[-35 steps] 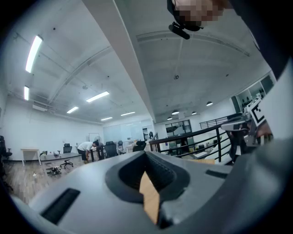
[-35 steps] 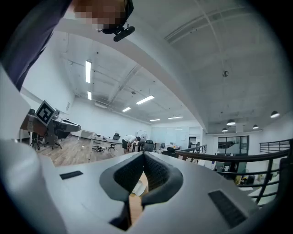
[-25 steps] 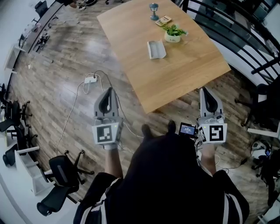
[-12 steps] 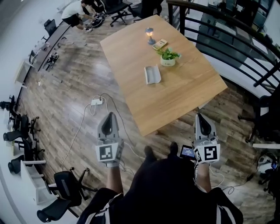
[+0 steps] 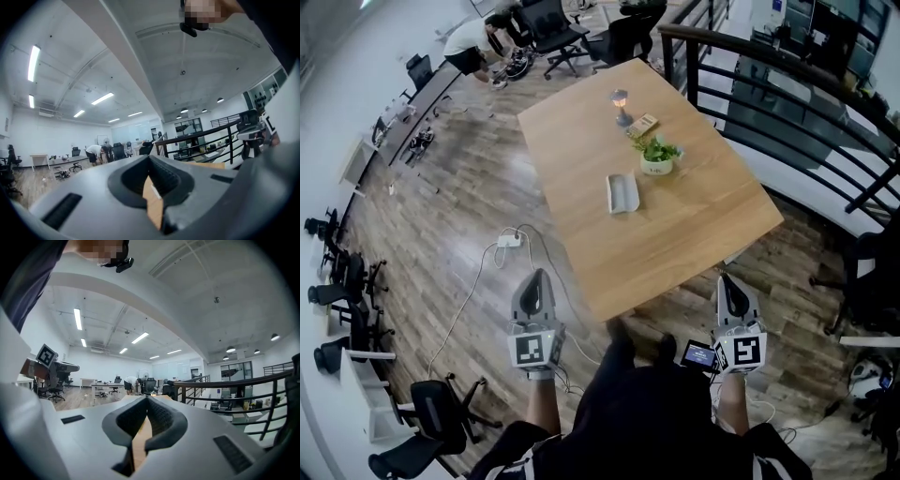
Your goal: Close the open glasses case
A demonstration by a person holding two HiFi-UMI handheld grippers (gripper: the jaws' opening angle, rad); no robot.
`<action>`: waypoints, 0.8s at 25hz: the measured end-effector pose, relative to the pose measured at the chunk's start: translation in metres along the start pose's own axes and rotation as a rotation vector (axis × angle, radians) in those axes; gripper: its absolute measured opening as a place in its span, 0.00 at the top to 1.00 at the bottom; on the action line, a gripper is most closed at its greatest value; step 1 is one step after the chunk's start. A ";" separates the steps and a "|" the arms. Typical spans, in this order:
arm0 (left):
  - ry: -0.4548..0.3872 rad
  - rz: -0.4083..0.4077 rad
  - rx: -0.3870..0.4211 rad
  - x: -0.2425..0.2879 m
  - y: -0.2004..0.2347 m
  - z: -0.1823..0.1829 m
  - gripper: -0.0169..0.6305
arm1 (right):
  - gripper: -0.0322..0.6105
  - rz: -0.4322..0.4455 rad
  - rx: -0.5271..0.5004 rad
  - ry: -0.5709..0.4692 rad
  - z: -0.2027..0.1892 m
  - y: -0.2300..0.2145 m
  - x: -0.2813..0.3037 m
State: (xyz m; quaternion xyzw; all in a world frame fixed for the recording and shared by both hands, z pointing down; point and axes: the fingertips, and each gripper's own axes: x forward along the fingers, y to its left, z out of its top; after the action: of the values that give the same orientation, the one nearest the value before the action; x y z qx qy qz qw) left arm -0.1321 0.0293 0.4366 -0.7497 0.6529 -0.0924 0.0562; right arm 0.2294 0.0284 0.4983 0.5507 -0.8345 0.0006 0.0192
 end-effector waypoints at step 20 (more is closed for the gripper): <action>-0.057 -0.137 -0.125 0.100 0.120 -0.045 0.97 | 0.93 0.073 -0.150 0.084 0.033 0.127 0.164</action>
State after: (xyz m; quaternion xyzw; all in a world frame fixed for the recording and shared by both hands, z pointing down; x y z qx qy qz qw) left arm -0.2445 -0.0852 0.4625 -0.7970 0.6026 -0.0338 0.0214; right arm 0.0475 -0.0732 0.4736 0.5163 -0.8502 -0.0379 0.0954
